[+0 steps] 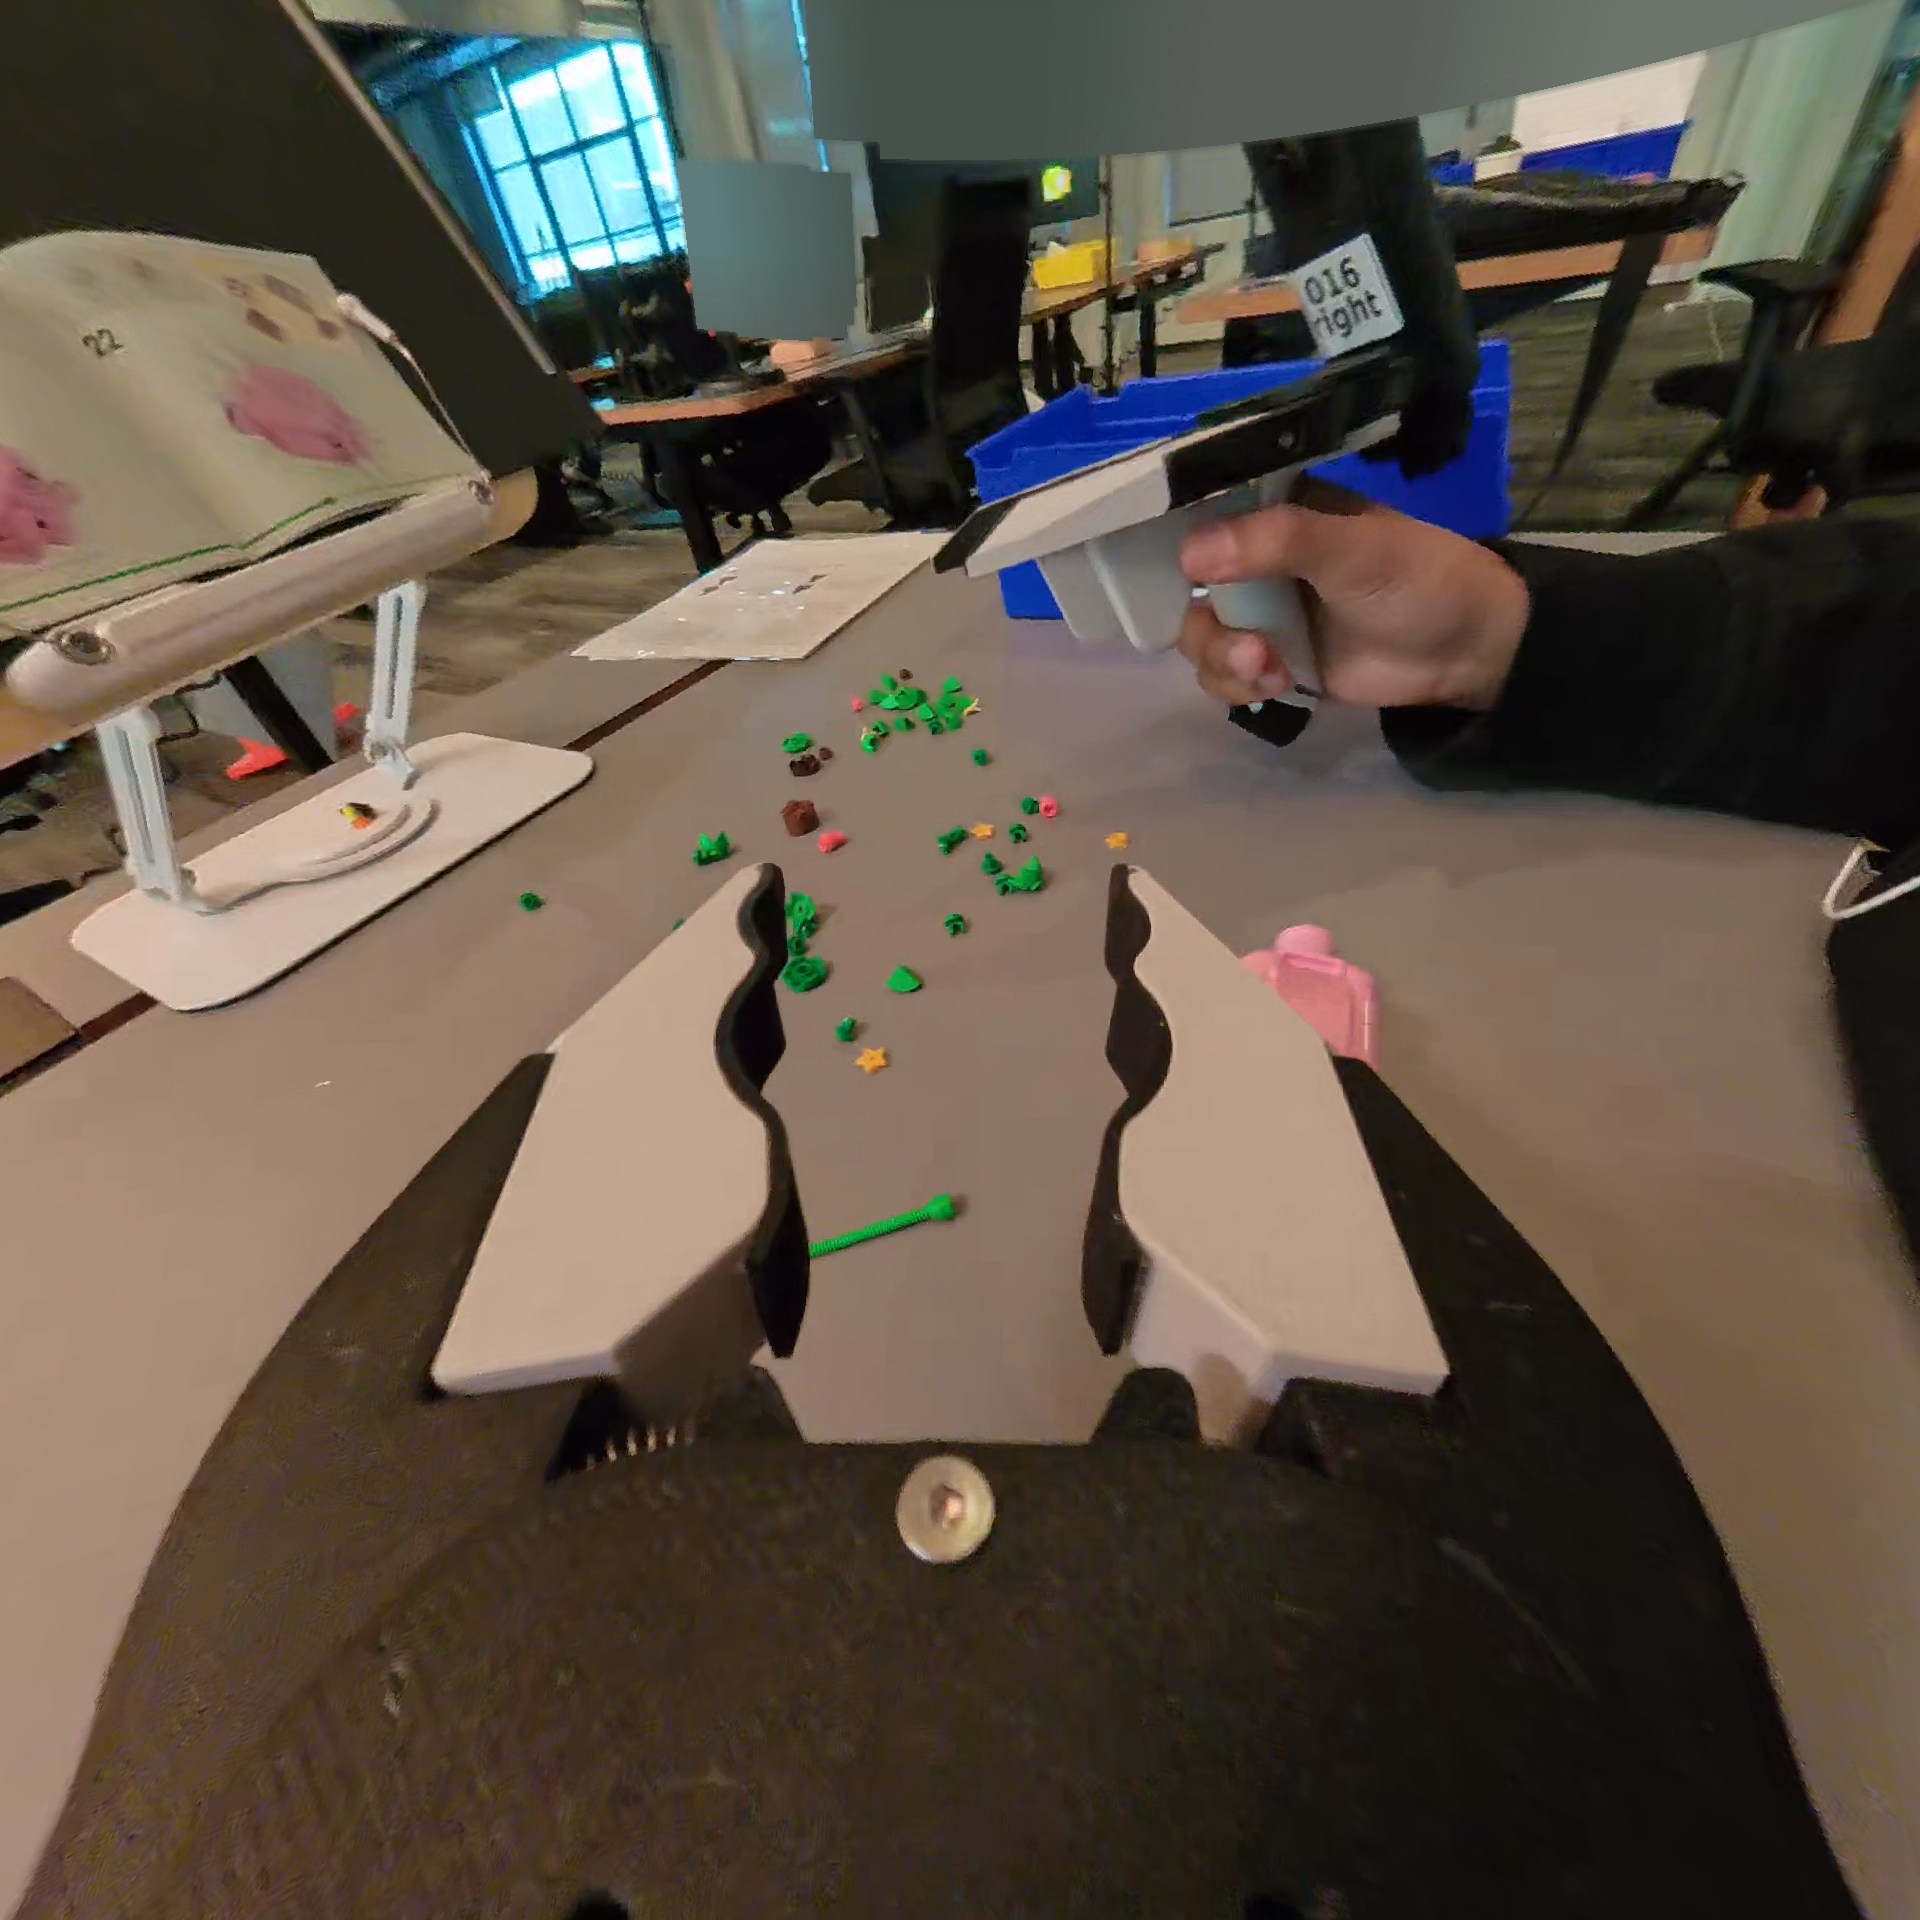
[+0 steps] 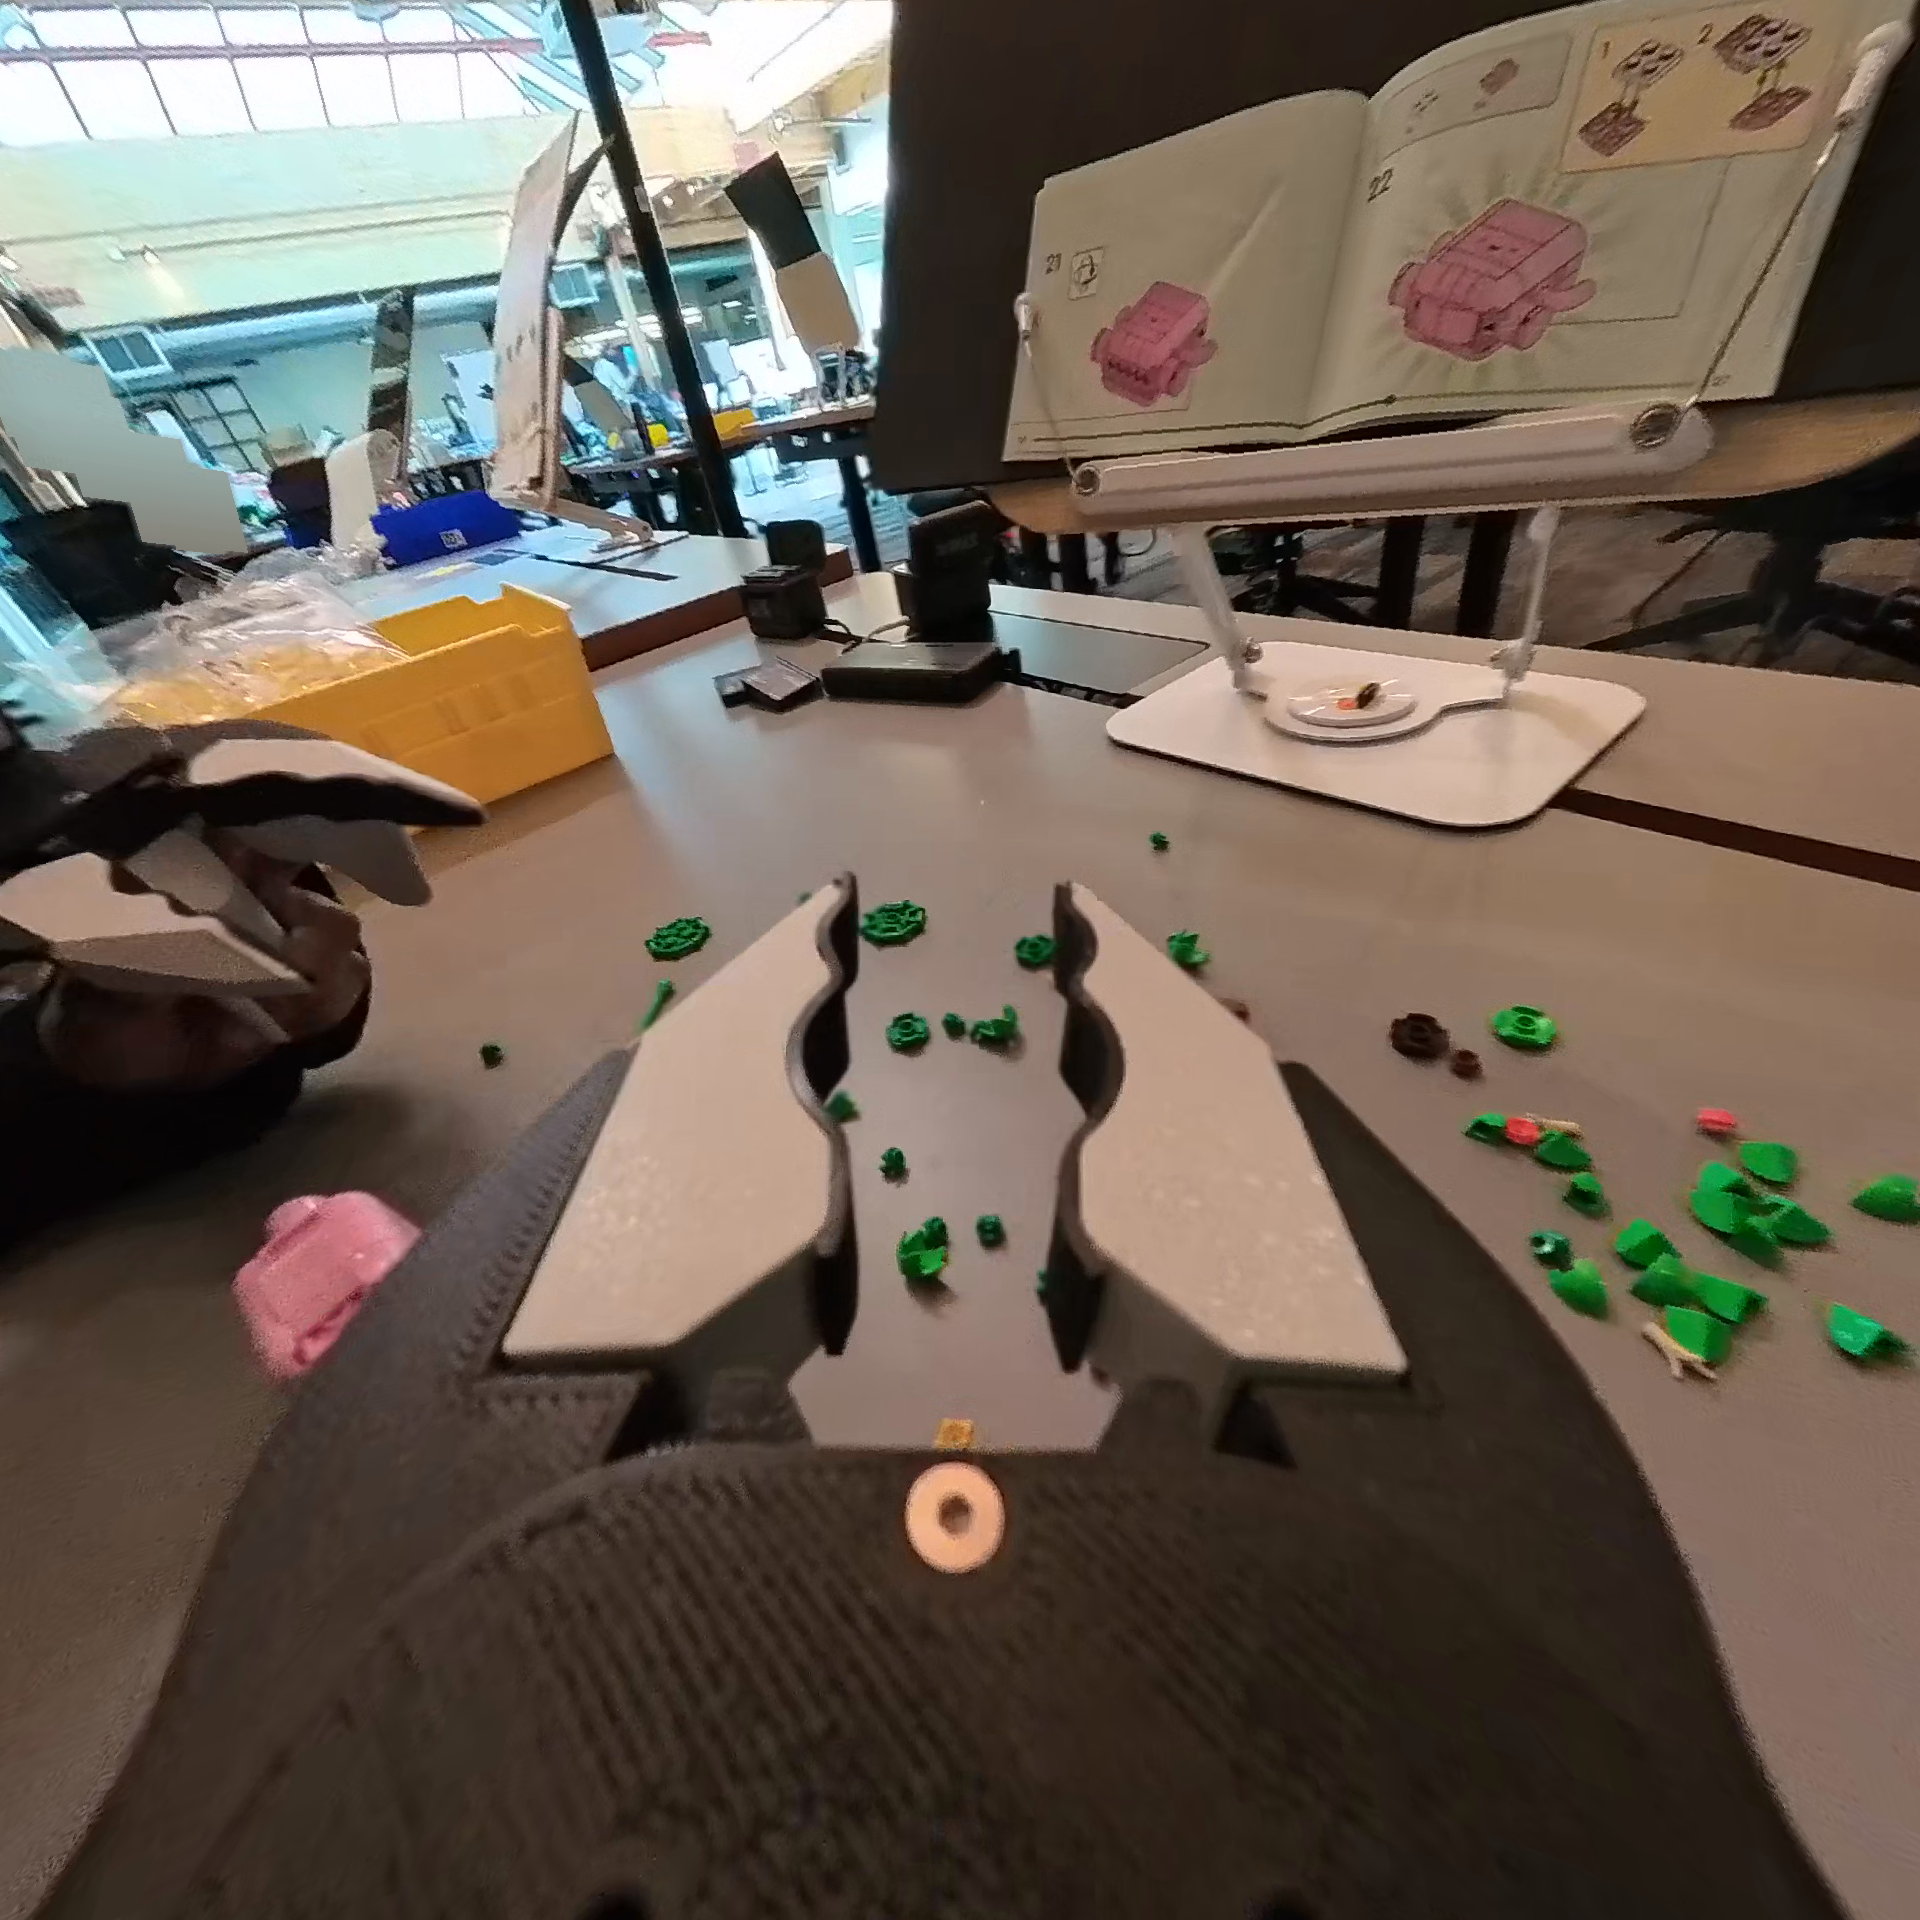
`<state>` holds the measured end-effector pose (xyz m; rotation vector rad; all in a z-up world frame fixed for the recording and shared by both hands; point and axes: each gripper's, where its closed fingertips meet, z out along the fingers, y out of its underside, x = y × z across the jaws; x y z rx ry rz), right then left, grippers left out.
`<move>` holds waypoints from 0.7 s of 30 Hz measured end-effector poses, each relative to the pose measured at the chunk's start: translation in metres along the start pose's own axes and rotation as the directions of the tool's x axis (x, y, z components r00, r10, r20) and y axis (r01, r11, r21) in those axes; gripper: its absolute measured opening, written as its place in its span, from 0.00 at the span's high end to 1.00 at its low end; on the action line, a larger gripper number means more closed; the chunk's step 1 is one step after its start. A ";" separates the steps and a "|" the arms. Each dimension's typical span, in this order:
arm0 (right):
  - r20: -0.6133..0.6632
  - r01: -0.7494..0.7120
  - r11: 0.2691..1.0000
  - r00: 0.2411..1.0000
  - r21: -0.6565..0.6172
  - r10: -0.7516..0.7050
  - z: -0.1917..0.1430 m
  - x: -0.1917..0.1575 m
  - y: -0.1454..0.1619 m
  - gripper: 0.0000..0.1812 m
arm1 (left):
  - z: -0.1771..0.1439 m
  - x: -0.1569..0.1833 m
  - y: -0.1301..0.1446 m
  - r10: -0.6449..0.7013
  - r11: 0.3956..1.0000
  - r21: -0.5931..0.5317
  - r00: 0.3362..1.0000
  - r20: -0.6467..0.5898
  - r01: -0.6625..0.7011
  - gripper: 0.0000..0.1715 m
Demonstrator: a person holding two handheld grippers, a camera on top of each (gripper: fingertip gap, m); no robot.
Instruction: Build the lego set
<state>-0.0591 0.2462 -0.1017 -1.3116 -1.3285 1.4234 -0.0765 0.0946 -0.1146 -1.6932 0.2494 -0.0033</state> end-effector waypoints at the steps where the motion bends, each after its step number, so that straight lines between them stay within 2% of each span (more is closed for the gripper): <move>1: -0.033 0.039 0.999 0.999 -0.007 -0.039 0.001 0.003 0.002 0.76 | 0.001 0.000 0.002 -0.005 1.000 -0.011 1.000 -0.004 0.005 0.65; 4: -0.149 0.179 0.983 0.972 -0.039 -0.182 0.006 0.012 0.009 0.65 | 0.005 0.005 0.005 0.008 0.999 -0.032 1.000 -0.013 -0.008 0.64; 6: -0.224 0.258 0.963 0.937 -0.074 -0.269 0.013 0.023 0.012 0.53 | 0.006 0.006 0.006 0.020 0.999 -0.039 1.000 -0.013 -0.020 0.64; 7: -0.245 0.293 0.951 0.919 -0.096 -0.308 0.020 0.027 0.012 0.47 | 0.006 0.007 0.006 0.021 0.999 -0.039 1.000 -0.013 -0.022 0.64; 8: -0.247 0.321 0.940 0.907 -0.115 -0.340 0.029 0.029 0.011 0.45 | 0.006 0.007 0.006 0.019 0.999 -0.037 1.000 -0.016 -0.019 0.64; 10: -0.232 0.360 0.925 0.896 -0.120 -0.378 0.048 0.029 0.000 0.44 | 0.006 0.008 0.005 0.013 0.999 -0.032 1.000 -0.020 -0.014 0.64; 14: -0.291 0.450 0.893 0.854 -0.005 -0.431 0.099 0.059 -0.055 0.45 | 0.008 0.007 0.007 0.016 0.999 -0.038 1.000 -0.015 -0.017 0.64; 18: -0.273 0.360 0.930 0.890 -0.071 -0.365 0.172 0.122 -0.083 0.39 | 0.008 0.003 0.011 0.036 0.998 -0.060 0.999 0.009 -0.035 0.65; 21: -0.382 0.348 0.937 0.861 -0.041 -0.336 0.196 0.165 -0.110 0.42 | 0.006 -0.002 0.011 0.050 0.997 -0.062 0.998 0.036 -0.048 0.65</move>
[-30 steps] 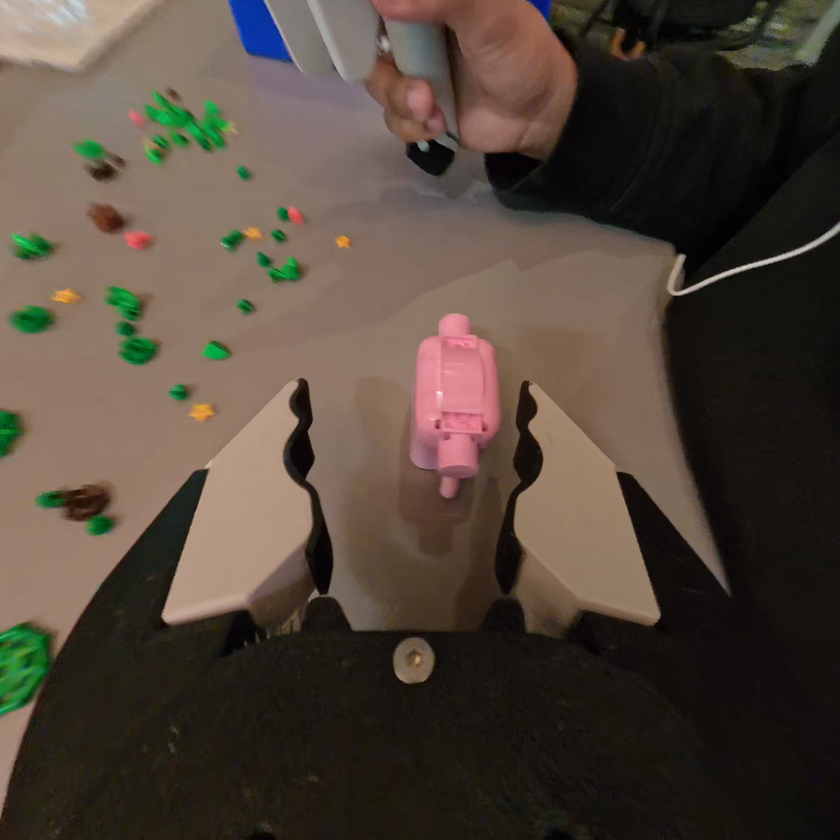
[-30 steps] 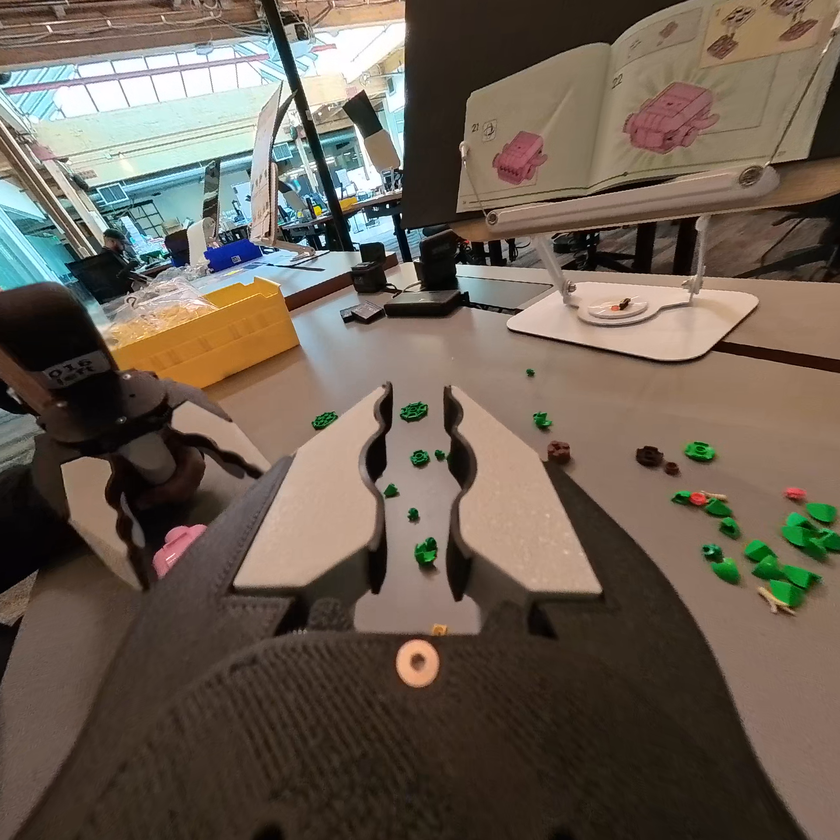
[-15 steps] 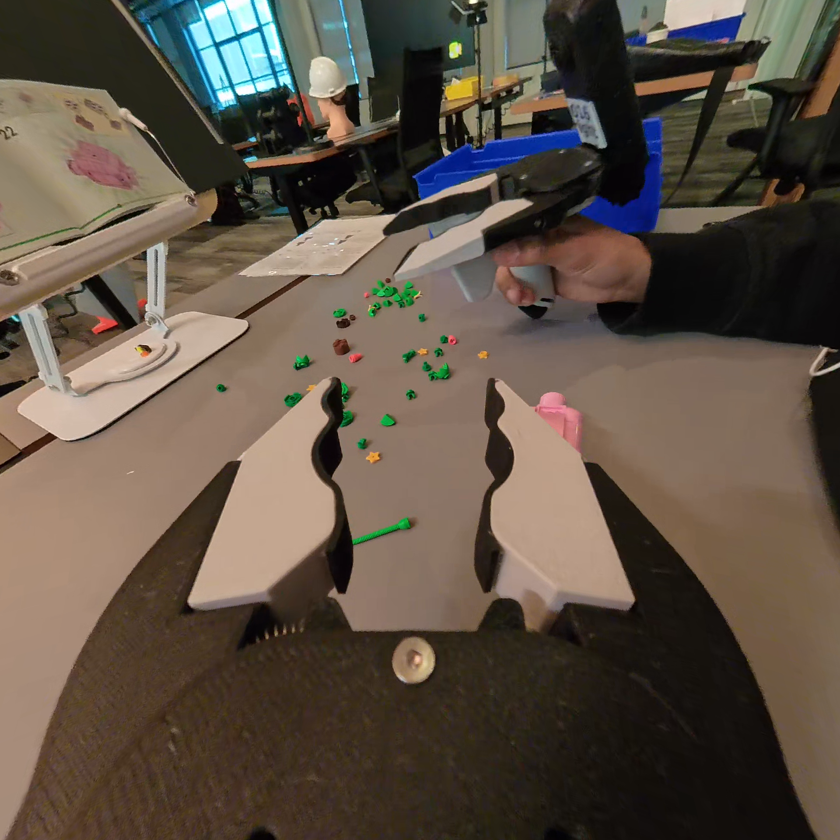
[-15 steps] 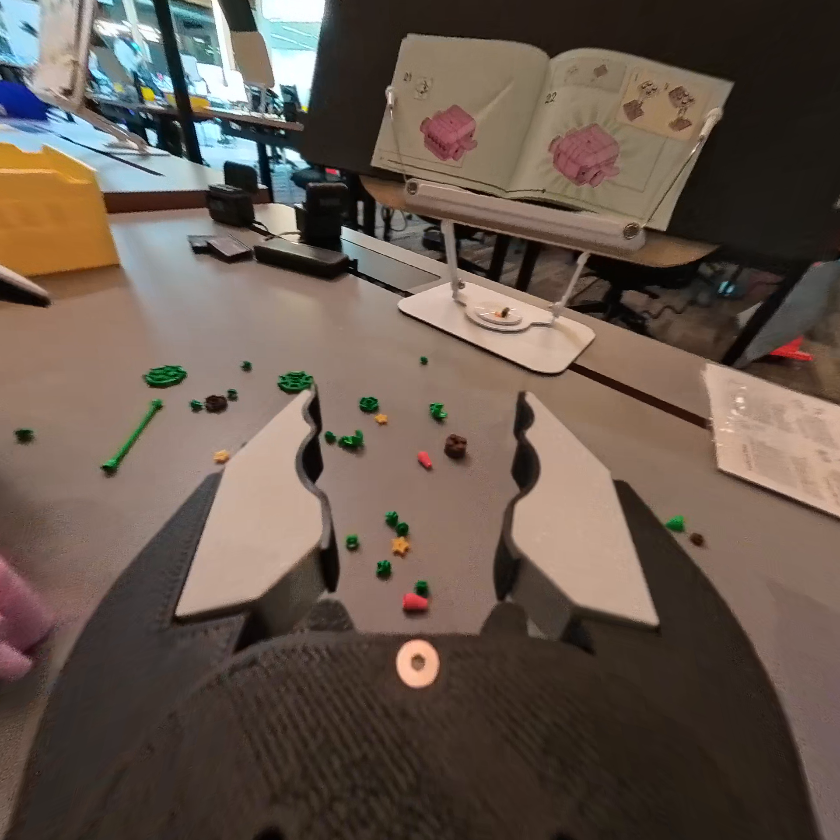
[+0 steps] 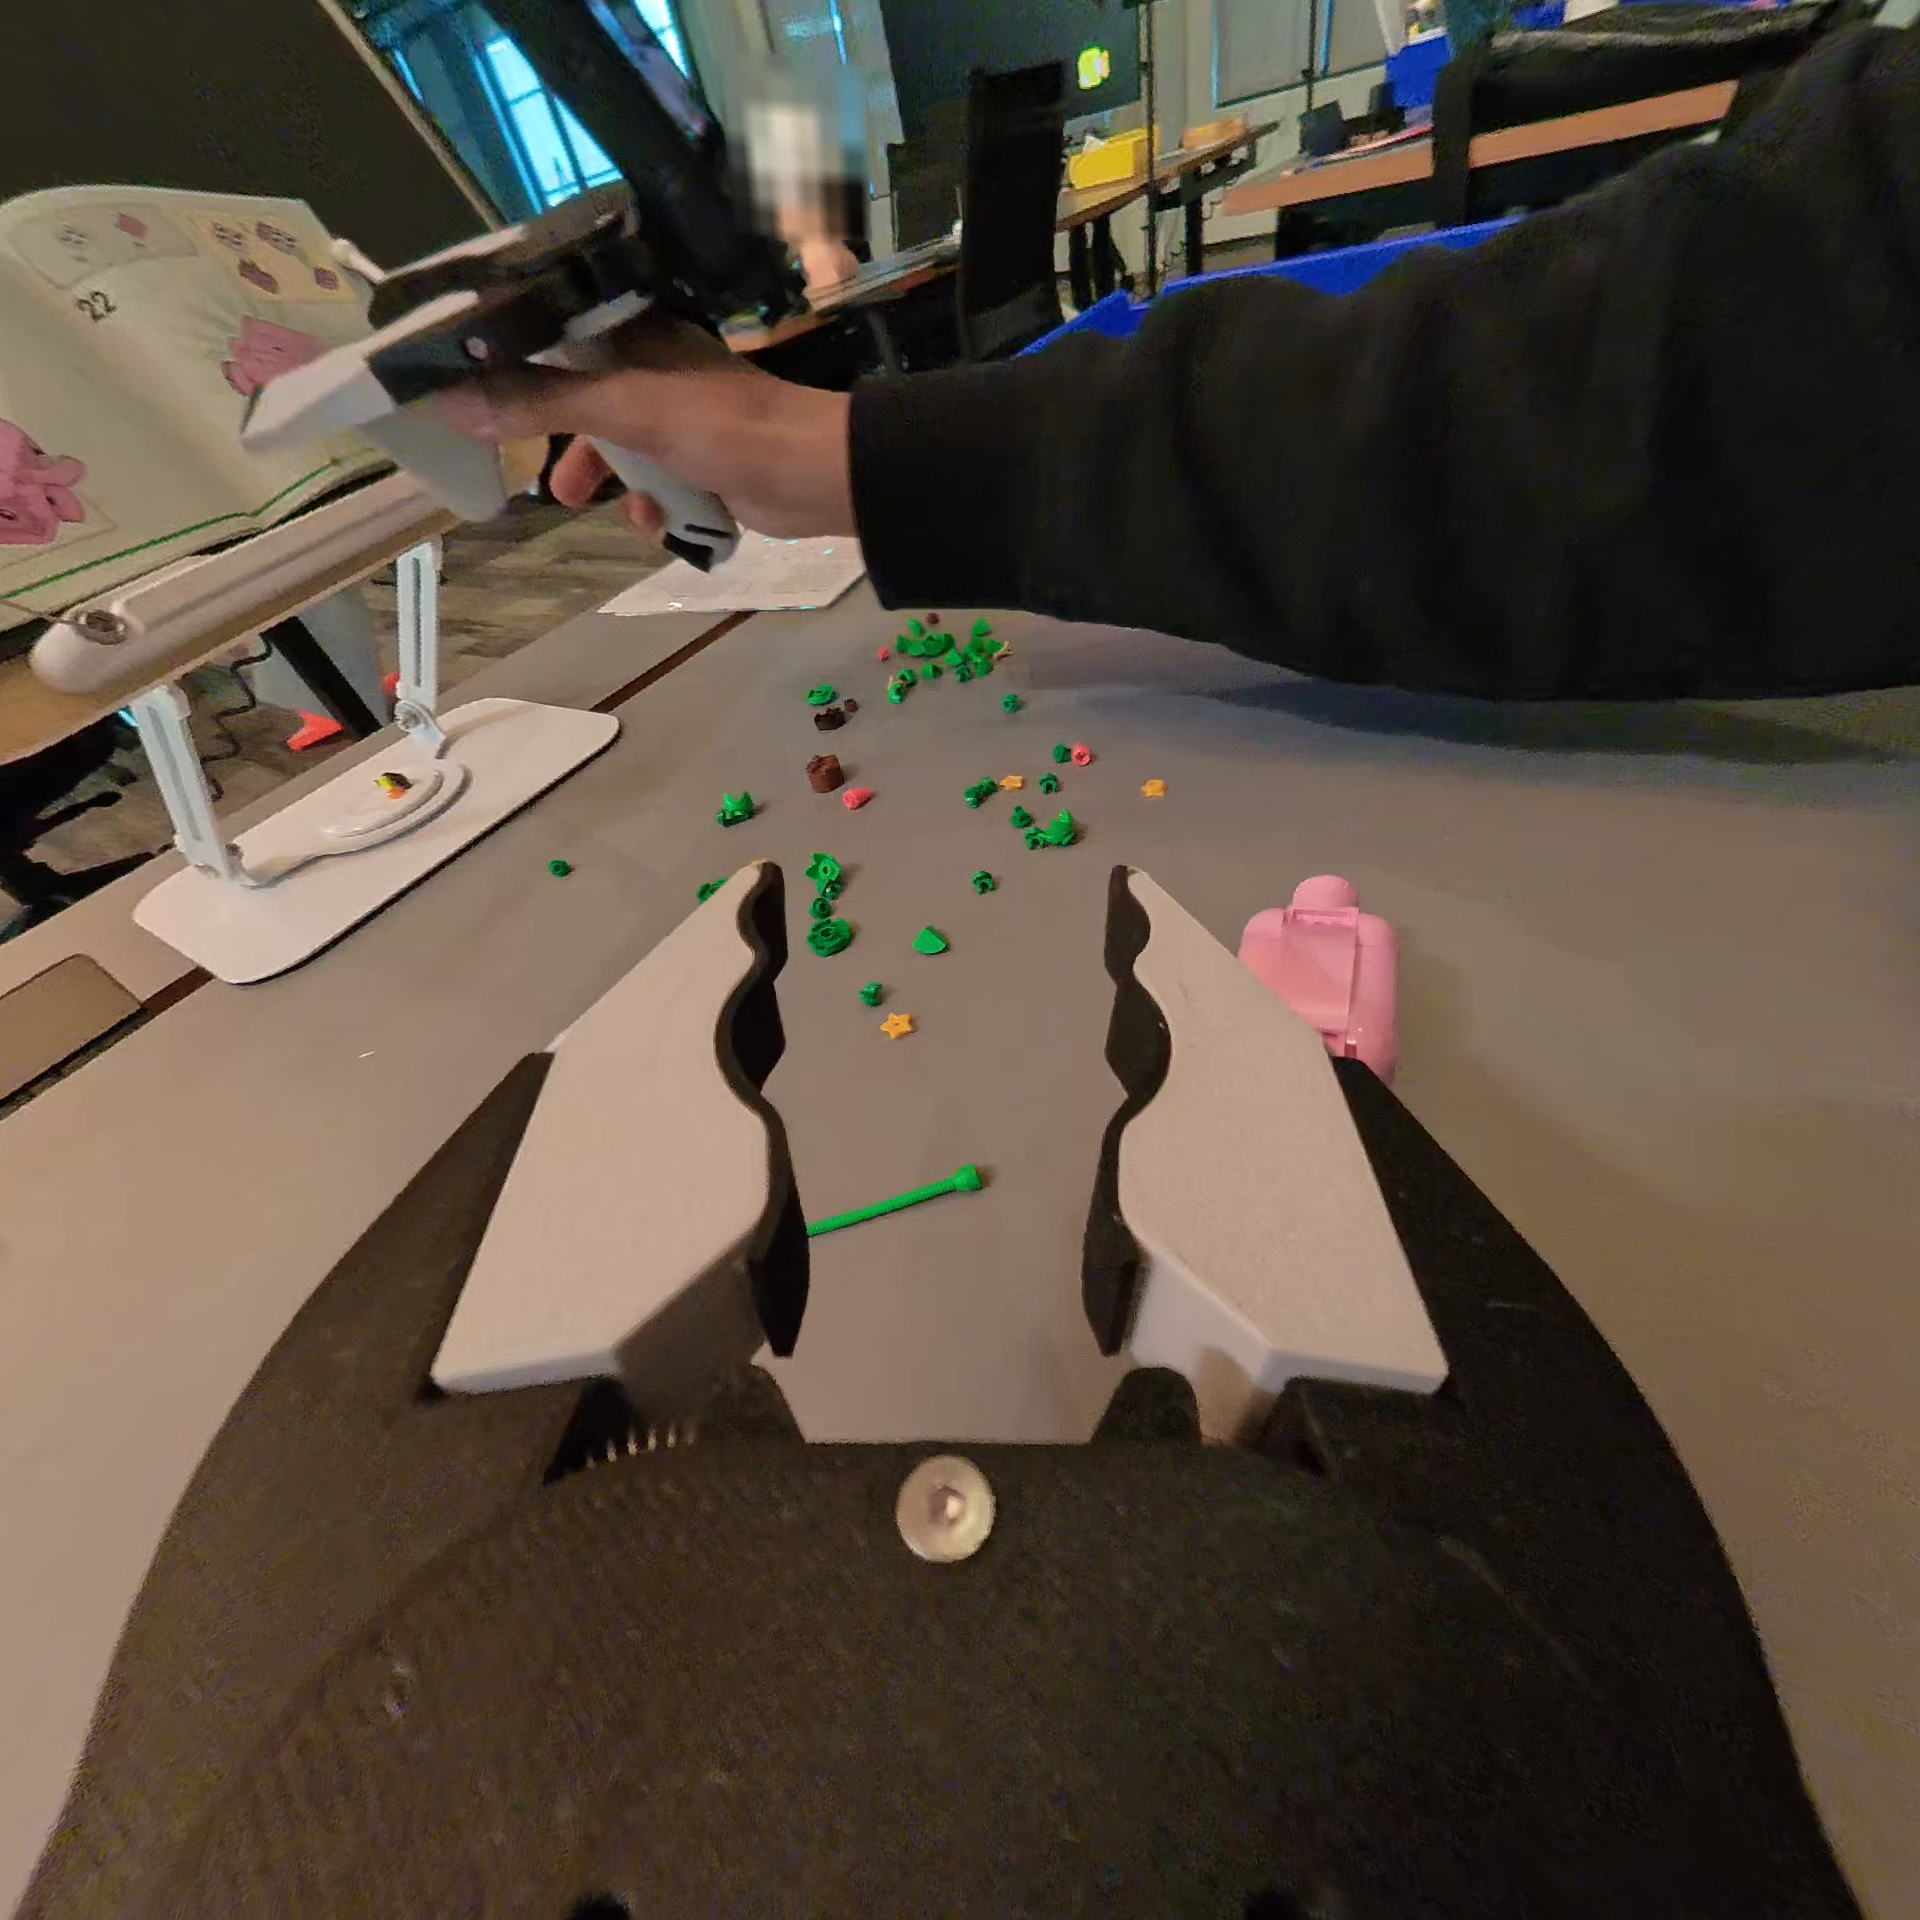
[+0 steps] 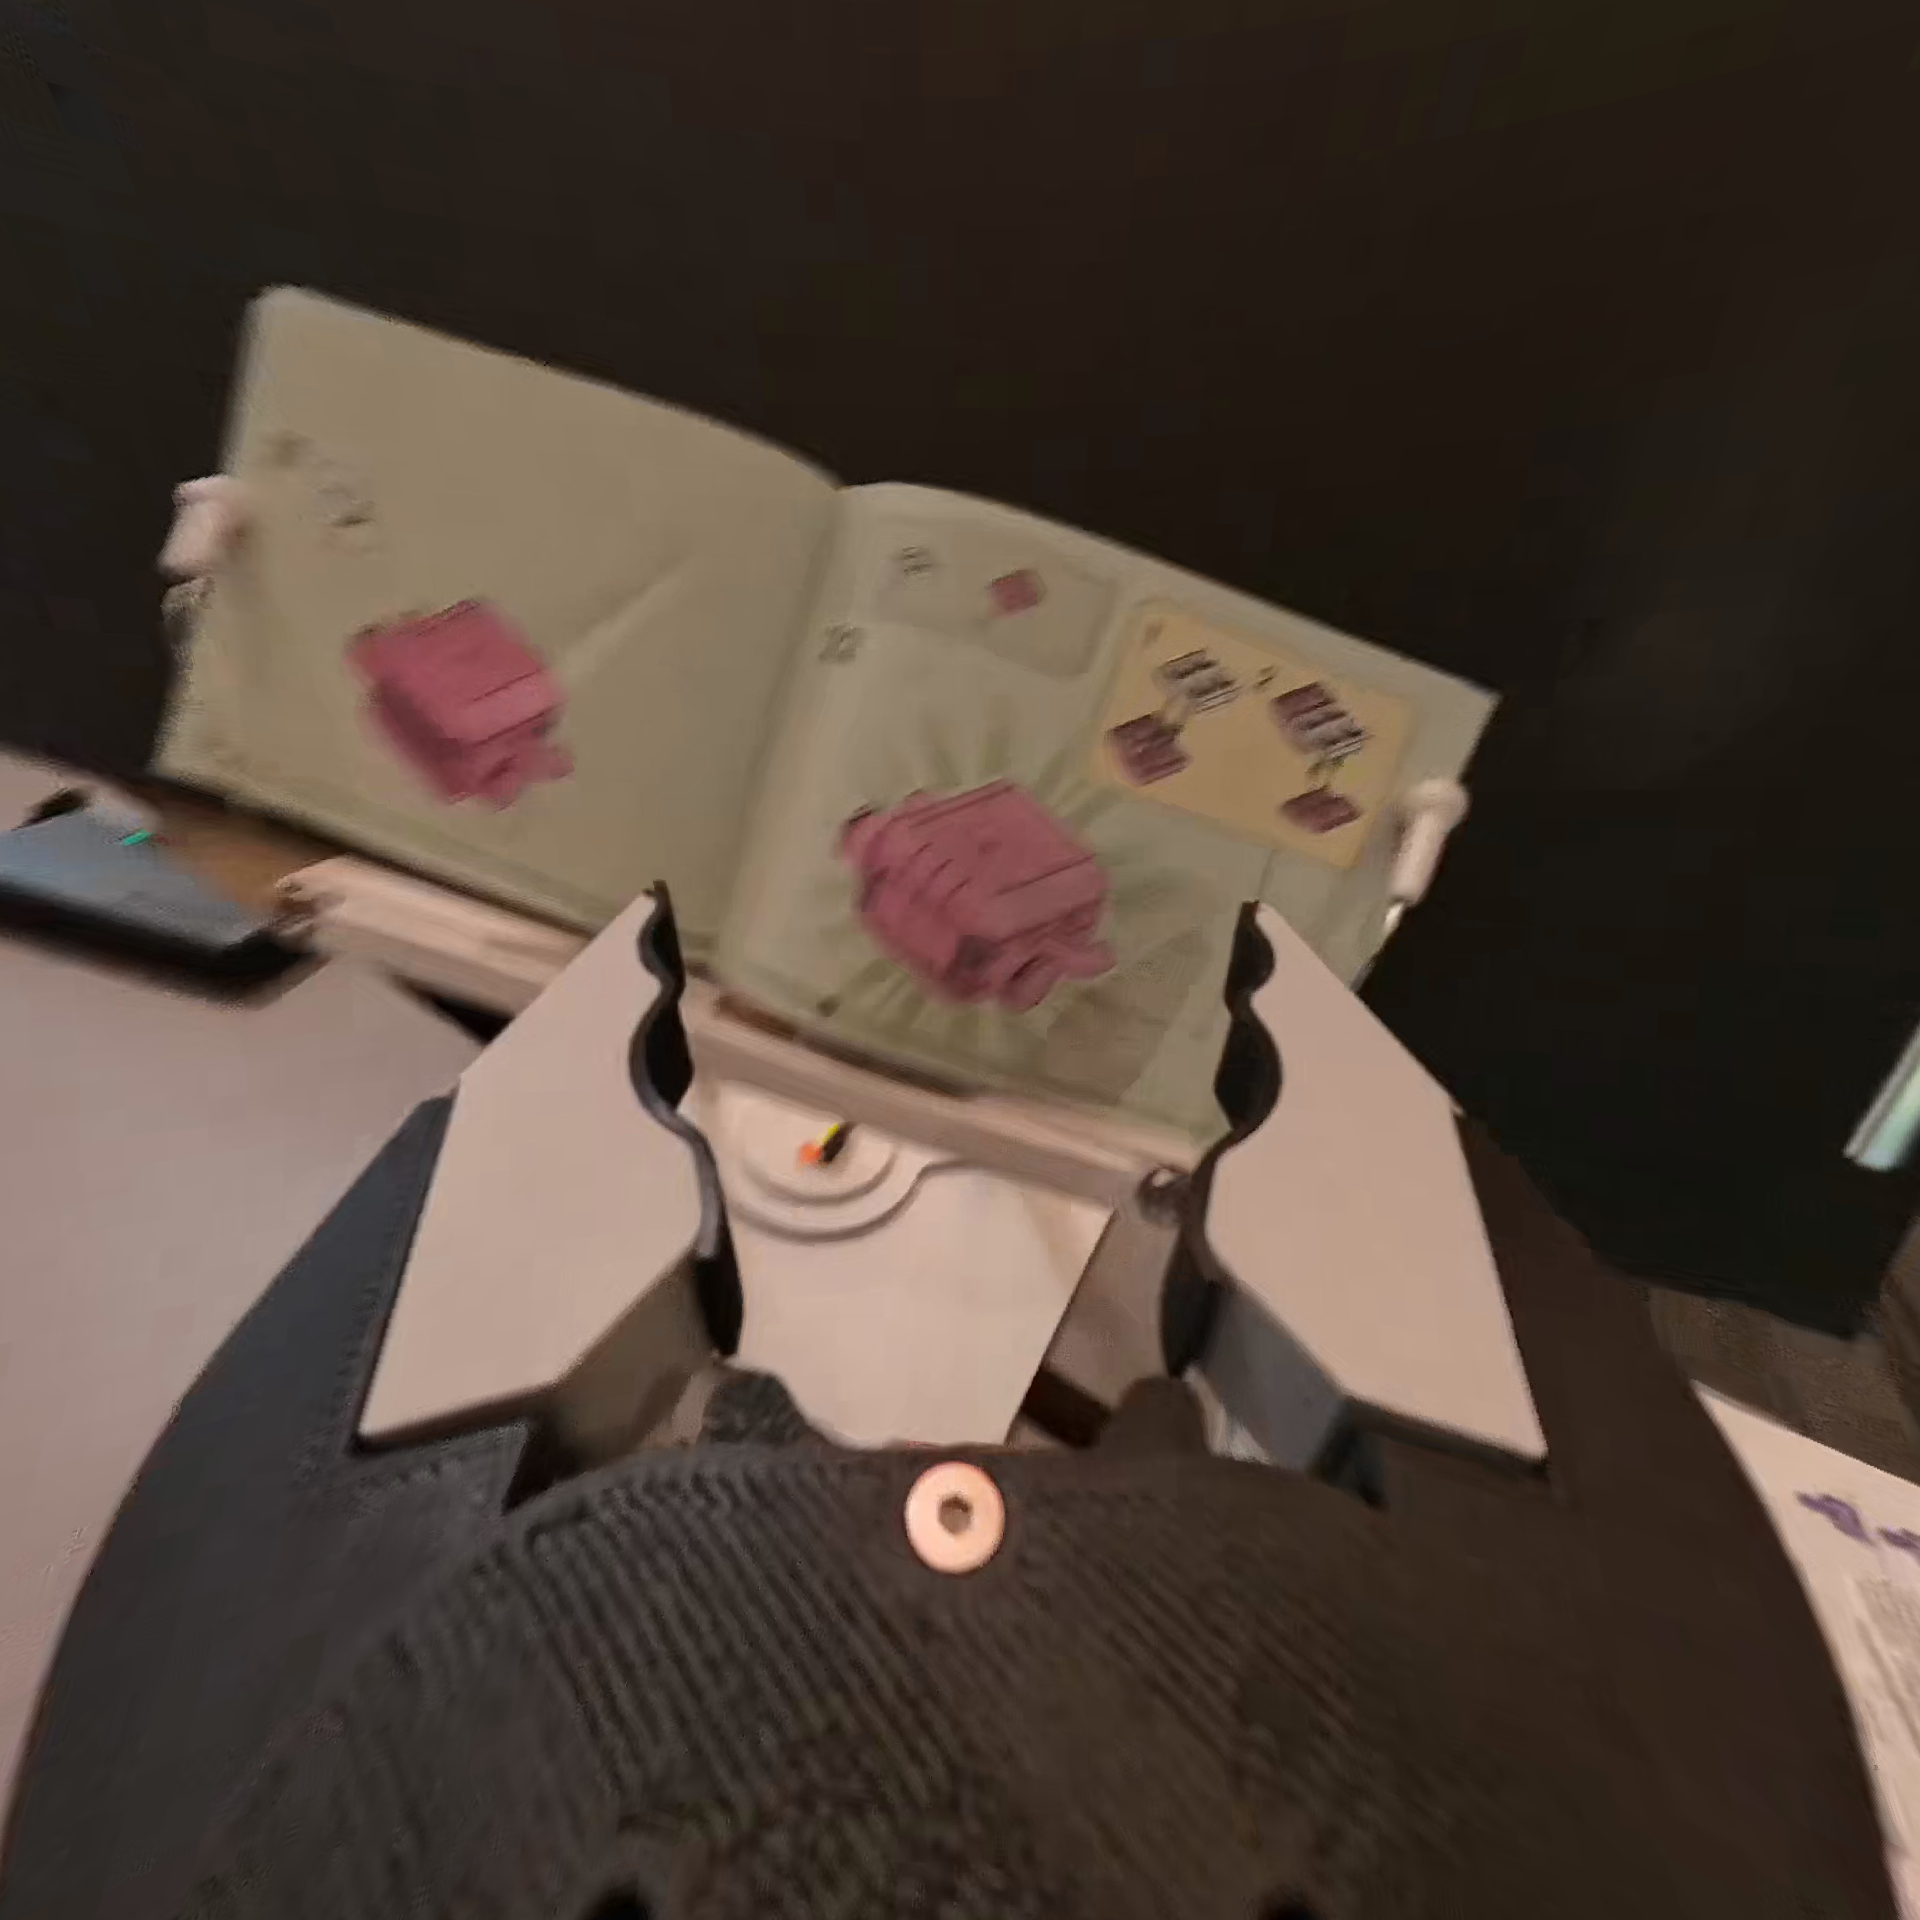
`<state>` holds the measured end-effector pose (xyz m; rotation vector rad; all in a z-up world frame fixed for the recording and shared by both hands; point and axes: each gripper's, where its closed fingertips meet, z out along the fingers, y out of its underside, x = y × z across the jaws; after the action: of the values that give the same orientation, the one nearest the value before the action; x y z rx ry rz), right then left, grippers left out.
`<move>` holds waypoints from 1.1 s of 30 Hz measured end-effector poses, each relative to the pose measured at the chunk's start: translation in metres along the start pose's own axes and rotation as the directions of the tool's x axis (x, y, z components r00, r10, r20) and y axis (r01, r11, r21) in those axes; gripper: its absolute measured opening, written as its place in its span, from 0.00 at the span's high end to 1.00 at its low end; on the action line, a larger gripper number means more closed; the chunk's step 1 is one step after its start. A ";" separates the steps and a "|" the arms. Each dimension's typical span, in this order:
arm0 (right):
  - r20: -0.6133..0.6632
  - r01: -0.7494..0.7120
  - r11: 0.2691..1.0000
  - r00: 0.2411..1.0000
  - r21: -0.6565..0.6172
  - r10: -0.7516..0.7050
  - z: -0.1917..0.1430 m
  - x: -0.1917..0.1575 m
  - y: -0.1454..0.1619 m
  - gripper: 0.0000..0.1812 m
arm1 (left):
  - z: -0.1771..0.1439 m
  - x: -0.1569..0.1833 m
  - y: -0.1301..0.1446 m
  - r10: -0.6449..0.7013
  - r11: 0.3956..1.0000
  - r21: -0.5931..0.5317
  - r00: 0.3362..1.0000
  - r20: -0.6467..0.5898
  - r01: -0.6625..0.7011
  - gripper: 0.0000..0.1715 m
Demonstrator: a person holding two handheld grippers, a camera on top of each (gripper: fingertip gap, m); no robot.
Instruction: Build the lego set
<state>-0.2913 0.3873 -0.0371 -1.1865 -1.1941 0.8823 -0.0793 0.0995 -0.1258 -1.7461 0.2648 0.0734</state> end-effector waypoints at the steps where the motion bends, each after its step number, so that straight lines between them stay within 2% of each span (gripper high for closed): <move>1: -0.031 -0.013 1.000 0.999 -0.005 0.013 0.009 0.008 0.001 0.43 | -0.001 -0.001 0.000 -0.002 1.000 0.001 1.000 0.004 0.002 0.65; 5: -0.107 -0.024 1.000 0.994 0.006 0.024 0.020 0.016 0.003 0.52 | -0.003 -0.001 -0.001 -0.030 0.999 0.012 0.999 -0.011 0.031 0.65; 9: -0.090 -0.009 1.000 0.996 0.002 0.009 0.020 0.004 0.002 0.75 | -0.002 0.001 -0.001 -0.045 0.999 0.017 0.998 -0.034 0.045 0.65; 12: -0.017 -0.014 1.000 1.000 0.006 0.014 0.022 -0.015 0.001 0.94 | 0.000 0.003 0.000 -0.038 0.999 0.008 0.999 -0.039 0.038 0.65; 14: -0.029 0.015 0.999 0.999 0.030 -0.014 0.022 -0.022 -0.001 0.99 | 0.000 0.003 0.001 -0.028 1.000 0.003 0.999 -0.036 0.028 0.65; 16: -0.016 0.103 0.990 0.995 0.100 -0.102 0.017 -0.036 -0.010 0.95 | 0.001 0.003 0.002 -0.024 1.000 -0.004 0.999 -0.033 0.023 0.65; 18: 0.069 0.219 0.956 0.969 0.193 -0.236 0.007 -0.071 -0.018 0.83 | 0.002 0.002 0.003 -0.021 1.000 -0.009 0.999 -0.032 0.021 0.65; 20: 0.148 0.300 0.921 0.928 0.247 -0.342 -0.003 -0.104 -0.018 0.78 | 0.002 0.002 0.004 -0.021 1.000 -0.011 0.999 -0.031 0.021 0.66; 22: 0.168 0.322 0.894 0.907 0.312 -0.386 -0.014 -0.116 -0.025 0.75 | 0.003 0.002 0.004 -0.023 1.000 -0.016 0.999 -0.033 0.022 0.66; 23: 0.148 0.308 0.886 0.915 0.347 -0.376 -0.020 -0.112 -0.034 0.75 | 0.003 0.002 0.005 -0.022 1.000 -0.017 0.999 -0.033 0.022 0.66; 25: 0.138 0.170 0.883 0.958 0.437 -0.253 -0.035 -0.093 -0.054 0.75 | 0.003 0.003 0.005 -0.017 1.000 -0.019 0.999 -0.032 0.017 0.66; 28: 0.180 -0.171 0.850 0.979 0.497 0.092 -0.045 -0.043 -0.065 0.69 | 0.003 0.003 0.005 -0.010 1.000 -0.020 0.999 -0.032 0.010 0.66; 30: 0.248 -0.394 0.808 0.917 0.437 0.313 -0.038 -0.021 -0.053 0.63 | 0.003 0.004 0.005 -0.009 1.000 -0.020 0.999 -0.035 0.008 0.66; 33: 0.375 -0.586 0.769 0.793 0.256 0.480 -0.020 -0.031 -0.035 0.57 | 0.003 0.005 0.005 -0.004 1.000 -0.022 0.999 -0.035 0.004 0.66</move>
<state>-0.2801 0.3458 -0.0084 -1.1304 -0.8525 1.6931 -0.0752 0.1007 -0.1325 -1.7711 0.2873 0.0429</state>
